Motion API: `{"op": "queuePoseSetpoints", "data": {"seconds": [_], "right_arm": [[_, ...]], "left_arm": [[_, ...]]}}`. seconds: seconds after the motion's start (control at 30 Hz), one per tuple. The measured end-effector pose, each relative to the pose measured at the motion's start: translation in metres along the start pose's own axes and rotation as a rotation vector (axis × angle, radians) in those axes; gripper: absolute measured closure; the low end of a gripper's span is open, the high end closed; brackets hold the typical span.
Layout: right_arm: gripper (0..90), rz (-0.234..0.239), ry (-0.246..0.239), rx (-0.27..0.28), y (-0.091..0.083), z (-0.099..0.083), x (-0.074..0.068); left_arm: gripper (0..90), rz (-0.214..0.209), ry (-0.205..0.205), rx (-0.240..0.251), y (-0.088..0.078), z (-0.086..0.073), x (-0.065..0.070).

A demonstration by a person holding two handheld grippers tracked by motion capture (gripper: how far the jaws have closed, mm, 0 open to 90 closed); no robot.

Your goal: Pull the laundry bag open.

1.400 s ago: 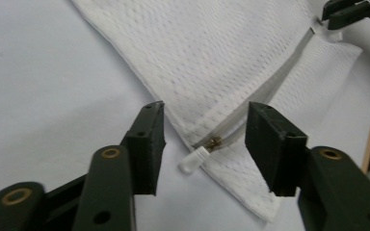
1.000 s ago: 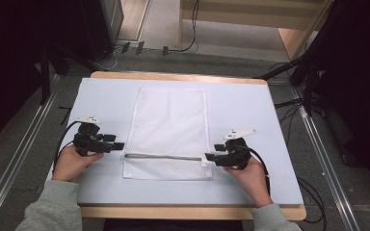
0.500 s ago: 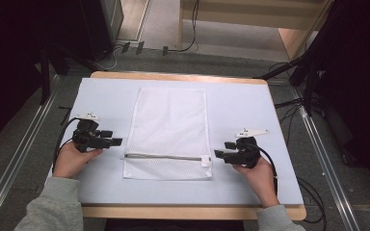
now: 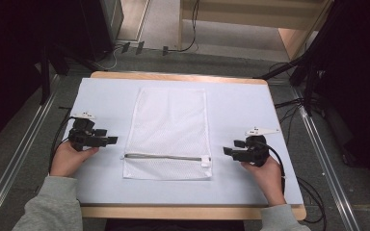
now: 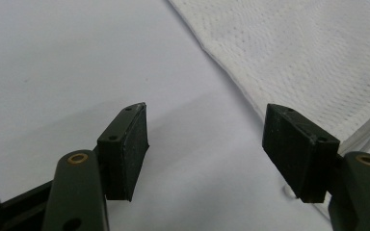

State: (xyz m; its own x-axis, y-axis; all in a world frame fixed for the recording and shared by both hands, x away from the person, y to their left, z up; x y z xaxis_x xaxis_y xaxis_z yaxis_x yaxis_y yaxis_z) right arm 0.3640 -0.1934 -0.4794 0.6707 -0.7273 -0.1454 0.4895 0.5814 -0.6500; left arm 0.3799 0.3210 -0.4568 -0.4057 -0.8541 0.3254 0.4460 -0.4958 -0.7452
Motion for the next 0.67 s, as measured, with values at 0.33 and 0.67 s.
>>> {"op": "queuePoseSetpoints", "data": {"seconds": [0.33, 0.67], "right_arm": [[38.1, -0.036, 0.012, -0.012, -0.001, -0.004, 0.01], [35.3, -0.047, 0.009, -0.019, 0.0, -0.006, 0.013]], "left_arm": [[31.8, 0.004, -0.023, 0.0, 0.0, 0.0, -0.005], [29.2, 0.011, -0.038, -0.004, 0.002, -0.001, -0.007]]}}
Point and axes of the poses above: each handheld gripper's, and its own axes: y roughly forward along the jaws, z roughly out of its top, x roughly to its right, the point moved 3 cm from there along y, roughly forward along the jaws, and after that the axes turned 9 degrees about -y, right-handed, at the moved point
